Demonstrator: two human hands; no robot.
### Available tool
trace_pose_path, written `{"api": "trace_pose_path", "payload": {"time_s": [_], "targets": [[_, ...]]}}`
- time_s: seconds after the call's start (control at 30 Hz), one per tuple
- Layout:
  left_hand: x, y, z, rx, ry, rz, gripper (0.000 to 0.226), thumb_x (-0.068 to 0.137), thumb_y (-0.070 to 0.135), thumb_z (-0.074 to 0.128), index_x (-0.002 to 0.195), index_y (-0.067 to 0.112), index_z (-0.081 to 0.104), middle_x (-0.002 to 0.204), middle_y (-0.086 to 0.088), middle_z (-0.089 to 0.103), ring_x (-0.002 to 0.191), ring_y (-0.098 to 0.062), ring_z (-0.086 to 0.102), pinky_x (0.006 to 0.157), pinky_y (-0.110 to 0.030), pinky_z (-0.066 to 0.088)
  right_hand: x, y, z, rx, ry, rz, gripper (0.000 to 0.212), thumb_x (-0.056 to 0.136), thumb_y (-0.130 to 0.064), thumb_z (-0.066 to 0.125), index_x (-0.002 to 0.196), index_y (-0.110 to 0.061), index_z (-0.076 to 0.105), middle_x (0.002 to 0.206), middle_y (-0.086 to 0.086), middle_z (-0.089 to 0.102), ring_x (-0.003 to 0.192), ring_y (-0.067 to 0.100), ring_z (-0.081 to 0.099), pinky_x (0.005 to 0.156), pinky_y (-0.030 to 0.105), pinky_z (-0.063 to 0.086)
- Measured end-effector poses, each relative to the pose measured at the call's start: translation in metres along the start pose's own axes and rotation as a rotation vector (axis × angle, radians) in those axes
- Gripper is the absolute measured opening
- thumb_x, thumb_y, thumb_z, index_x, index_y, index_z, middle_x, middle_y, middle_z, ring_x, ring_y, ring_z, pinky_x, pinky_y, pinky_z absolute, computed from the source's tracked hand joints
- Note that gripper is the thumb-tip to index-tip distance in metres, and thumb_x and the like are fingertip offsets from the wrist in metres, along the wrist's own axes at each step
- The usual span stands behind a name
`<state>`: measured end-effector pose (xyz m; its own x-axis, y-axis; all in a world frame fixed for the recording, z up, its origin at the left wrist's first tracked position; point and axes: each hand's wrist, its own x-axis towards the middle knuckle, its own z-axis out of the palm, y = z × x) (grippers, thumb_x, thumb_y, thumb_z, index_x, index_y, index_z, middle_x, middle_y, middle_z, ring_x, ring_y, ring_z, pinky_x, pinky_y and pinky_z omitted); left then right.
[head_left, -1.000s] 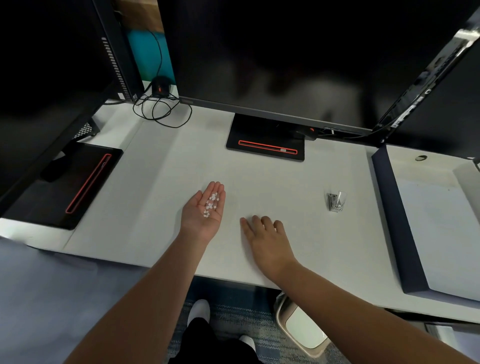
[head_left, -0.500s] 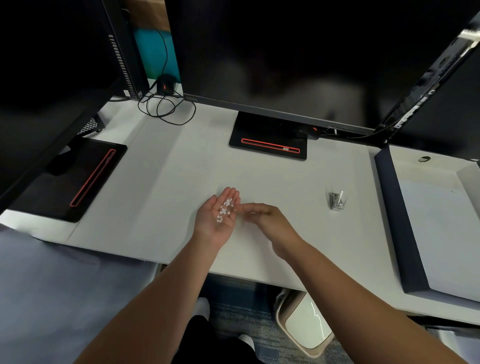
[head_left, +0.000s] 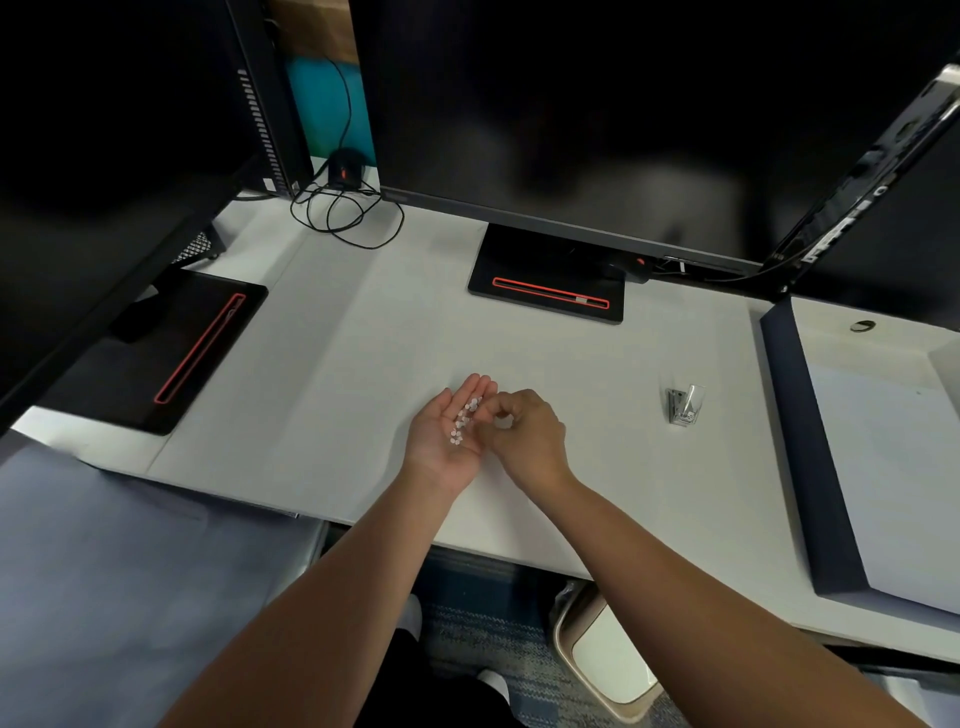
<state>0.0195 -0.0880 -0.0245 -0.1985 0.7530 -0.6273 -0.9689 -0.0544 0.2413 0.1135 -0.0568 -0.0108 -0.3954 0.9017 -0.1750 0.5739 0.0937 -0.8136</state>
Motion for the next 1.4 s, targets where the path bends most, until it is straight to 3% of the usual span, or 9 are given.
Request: {"api": "trace_pose_path", "payload": {"time_s": [0.17,0.27,0.43,0.57,0.7,0.9,1.17,1.3,1.4], "targets": [[-0.005,0.007,0.000,-0.068,0.008,0.020,0.035,0.101,0.018,0.038,0.106,-0.006,0.063,0.103,-0.018,0.070,0.100,-0.027,0.066,0.082,-0.034,0.053,-0.002,0.017,-0.017,0.283,0.016,0.048,0.026,0.091,-0.007,0.051,0.099,-0.020,0.071,0.109,-0.002,0.062,0.094,0.008,0.056,0.083,0.017,0.042],[-0.005,0.016,-0.004,-0.113,-0.003,0.041,0.034,0.101,0.016,0.038,0.105,-0.008,0.062,0.098,-0.020,0.071,0.101,-0.029,0.065,0.091,-0.037,0.051,-0.002,0.047,-0.020,-0.048,-0.045,-0.021,0.045,0.090,0.002,0.039,0.116,-0.022,0.066,0.116,0.002,0.059,0.107,0.017,0.055,0.095,0.029,0.042],[-0.004,0.025,-0.006,-0.165,-0.028,0.059,0.034,0.101,0.014,0.038,0.103,-0.008,0.063,0.097,-0.021,0.072,0.102,-0.029,0.064,0.095,-0.038,0.049,-0.011,0.076,-0.016,-0.430,-0.006,-0.310,0.062,0.076,-0.003,0.026,0.121,-0.020,0.064,0.107,0.010,0.062,0.097,0.033,0.058,0.079,0.036,0.043],[-0.005,0.030,-0.006,-0.190,-0.035,0.071,0.034,0.101,0.015,0.037,0.103,-0.008,0.062,0.101,-0.021,0.070,0.101,-0.030,0.065,0.093,-0.038,0.050,-0.017,0.071,-0.017,-0.678,-0.110,-0.397,0.070,0.076,-0.005,0.025,0.138,-0.033,0.045,0.132,0.010,0.047,0.121,0.030,0.042,0.090,0.038,0.030],[-0.005,0.036,-0.009,-0.221,-0.050,0.084,0.033,0.101,0.015,0.038,0.106,-0.008,0.062,0.109,-0.021,0.068,0.103,-0.030,0.065,0.093,-0.039,0.051,-0.023,0.074,-0.017,-0.774,-0.054,-0.471,0.072,0.071,-0.009,0.019,0.129,-0.032,0.055,0.118,0.011,0.059,0.104,0.033,0.057,0.079,0.040,0.043],[-0.007,0.041,-0.013,-0.219,-0.040,0.100,0.033,0.101,0.015,0.038,0.108,-0.007,0.062,0.110,-0.019,0.068,0.102,-0.029,0.065,0.088,-0.039,0.052,-0.015,0.089,-0.019,-0.377,-0.048,-0.367,0.074,0.071,0.013,0.031,0.127,-0.028,0.058,0.115,0.007,0.059,0.109,0.029,0.052,0.090,0.043,0.041],[-0.008,0.040,-0.015,-0.238,-0.031,0.100,0.034,0.101,0.015,0.038,0.107,-0.007,0.062,0.109,-0.020,0.068,0.103,-0.030,0.064,0.089,-0.039,0.052,-0.007,0.081,-0.017,-0.193,-0.075,-0.249,0.066,0.083,0.015,0.035,0.113,-0.035,0.067,0.107,-0.012,0.056,0.110,0.015,0.052,0.093,0.036,0.038],[-0.009,0.038,-0.016,-0.230,-0.021,0.090,0.033,0.100,0.015,0.039,0.107,-0.007,0.062,0.107,-0.020,0.069,0.101,-0.030,0.065,0.096,-0.038,0.050,-0.011,0.054,-0.031,0.302,-0.184,0.074,0.055,0.086,0.013,0.032,0.088,-0.025,0.071,0.113,-0.004,0.064,0.112,0.007,0.052,0.100,0.022,0.035],[-0.009,0.032,-0.014,-0.223,-0.011,0.070,0.033,0.100,0.015,0.039,0.106,-0.008,0.063,0.102,-0.020,0.070,0.102,-0.030,0.065,0.099,-0.037,0.048,-0.013,0.040,-0.038,0.495,-0.252,0.167,0.048,0.087,0.010,0.037,0.084,-0.022,0.073,0.100,-0.008,0.065,0.097,0.003,0.052,0.086,0.018,0.036]]}}
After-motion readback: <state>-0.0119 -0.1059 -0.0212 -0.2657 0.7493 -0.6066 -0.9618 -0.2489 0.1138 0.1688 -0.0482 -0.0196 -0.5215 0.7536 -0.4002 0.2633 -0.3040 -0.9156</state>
